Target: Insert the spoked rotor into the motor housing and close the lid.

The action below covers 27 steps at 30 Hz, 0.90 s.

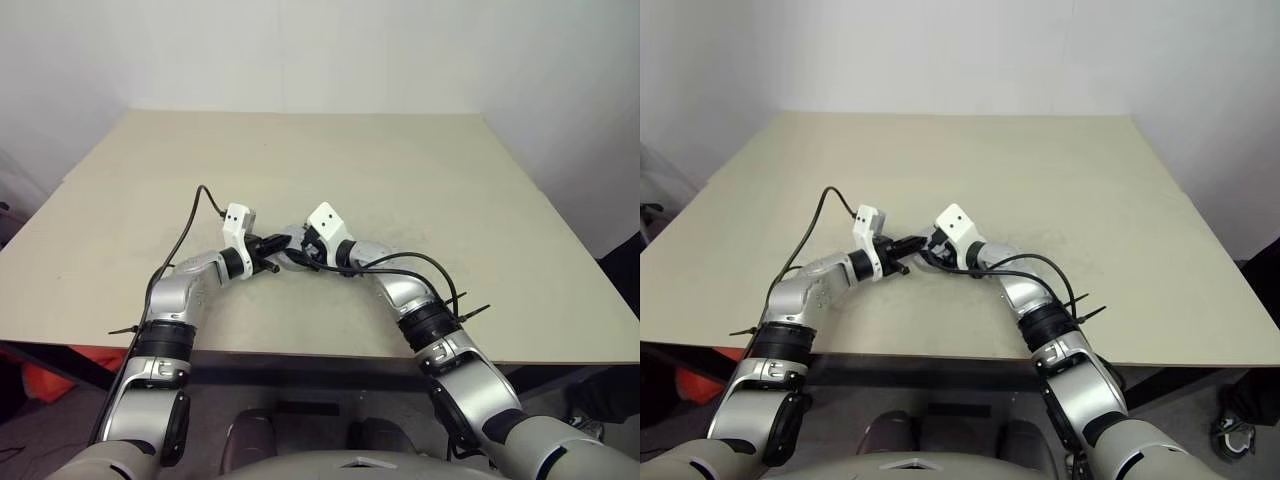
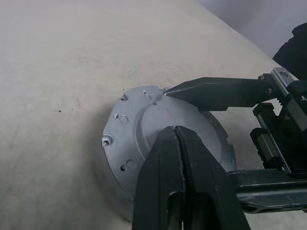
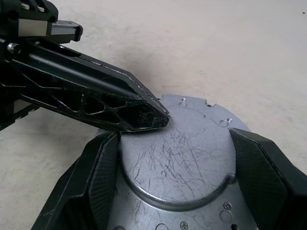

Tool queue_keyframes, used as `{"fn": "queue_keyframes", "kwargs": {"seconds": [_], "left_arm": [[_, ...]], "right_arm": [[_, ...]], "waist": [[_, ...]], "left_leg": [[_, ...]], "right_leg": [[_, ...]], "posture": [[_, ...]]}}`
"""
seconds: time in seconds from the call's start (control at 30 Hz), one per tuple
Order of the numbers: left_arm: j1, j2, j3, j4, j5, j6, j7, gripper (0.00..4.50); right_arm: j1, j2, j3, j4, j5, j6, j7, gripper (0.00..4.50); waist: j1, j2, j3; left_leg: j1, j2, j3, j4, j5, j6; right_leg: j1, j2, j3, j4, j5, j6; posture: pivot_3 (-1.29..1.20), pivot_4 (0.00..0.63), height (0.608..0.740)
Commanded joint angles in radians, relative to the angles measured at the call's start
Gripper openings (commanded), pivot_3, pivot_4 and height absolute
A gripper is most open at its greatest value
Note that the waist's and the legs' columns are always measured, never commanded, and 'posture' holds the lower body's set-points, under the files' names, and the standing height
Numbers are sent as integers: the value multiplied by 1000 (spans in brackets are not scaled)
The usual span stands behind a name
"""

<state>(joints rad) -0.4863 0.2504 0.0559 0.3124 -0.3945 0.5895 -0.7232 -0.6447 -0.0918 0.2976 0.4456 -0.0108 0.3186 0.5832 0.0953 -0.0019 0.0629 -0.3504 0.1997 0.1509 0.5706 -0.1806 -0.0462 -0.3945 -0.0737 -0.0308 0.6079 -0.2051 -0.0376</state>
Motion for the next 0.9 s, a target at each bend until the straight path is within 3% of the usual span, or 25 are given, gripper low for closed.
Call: {"fn": "queue_keyframes", "kwargs": {"seconds": [0.03, 0.07, 0.1, 0.17, 0.5, 0.73, 0.83, 0.9], "left_arm": [[10, -2, -14, 0, 0, 18, 0, 40], [8, -3, -15, 1, 2, 16, 2, 40], [8, -3, -15, 2, 3, 16, 3, 0], [9, -3, -17, 0, 4, 15, 5, 0], [13, 2, -18, -1, 8, 13, 9, 0], [-10, -7, -26, 32, 19, -5, 6, 0], [-16, -7, -29, 42, 24, -17, 4, 0], [-19, -6, -29, 45, 26, -22, 4, 0]], "right_arm": [[-4, -14, -13, 3, -11, 17, -6, 3142], [-1, -16, -13, -9, 0, 23, 14, 3142], [2, -18, -12, -22, 6, 28, 25, 3866], [12, -29, -8, -61, 3, 27, 33, 4484], [99, -206, -104, -454, 111, 212, 145, 4484], [57, -105, -432, -403, 337, 716, -43, 4484], [-2, 44, -714, -311, 460, 963, -197, 4484], [-24, 117, -826, -278, 483, 1059, -275, 4484]], "waist": [[0, 0, 0], [0, 0, 0], [0, 0, 0], [0, 0, 0], [1, 0, 0], [2, 0, 0], [1, 1, 0], [2, 1, 0]], "left_leg": [[0, 0, 0, 0, 0, 0], [0, 0, 0, 0, 0, 0], [0, 0, 0, 0, 0, 1], [0, 0, 0, 0, 0, 1], [0, -1, 0, -1, 0, 1], [2, -1, 0, -3, 0, 0], [2, -1, 0, -3, 1, -1], [1, -1, 0, -5, 1, -2]], "right_leg": [[0, 0, 0, 0, 0, 0], [0, 0, 0, 0, -1, 1], [0, 0, 0, 0, -1, 1], [0, 0, 0, -1, -1, 1], [0, 0, 1, -2, -2, 3], [0, 0, 1, -1, -4, 6], [0, 0, 1, -1, -4, 6], [-1, 0, 1, -1, -4, 6]], "posture": [[0, 0, 740], [0, 0, 740], [0, 0, 740], [0, 0, 740], [0, 0, 740], [0, 0, 740], [0, 0, 740], [0, 0, 740]]}}
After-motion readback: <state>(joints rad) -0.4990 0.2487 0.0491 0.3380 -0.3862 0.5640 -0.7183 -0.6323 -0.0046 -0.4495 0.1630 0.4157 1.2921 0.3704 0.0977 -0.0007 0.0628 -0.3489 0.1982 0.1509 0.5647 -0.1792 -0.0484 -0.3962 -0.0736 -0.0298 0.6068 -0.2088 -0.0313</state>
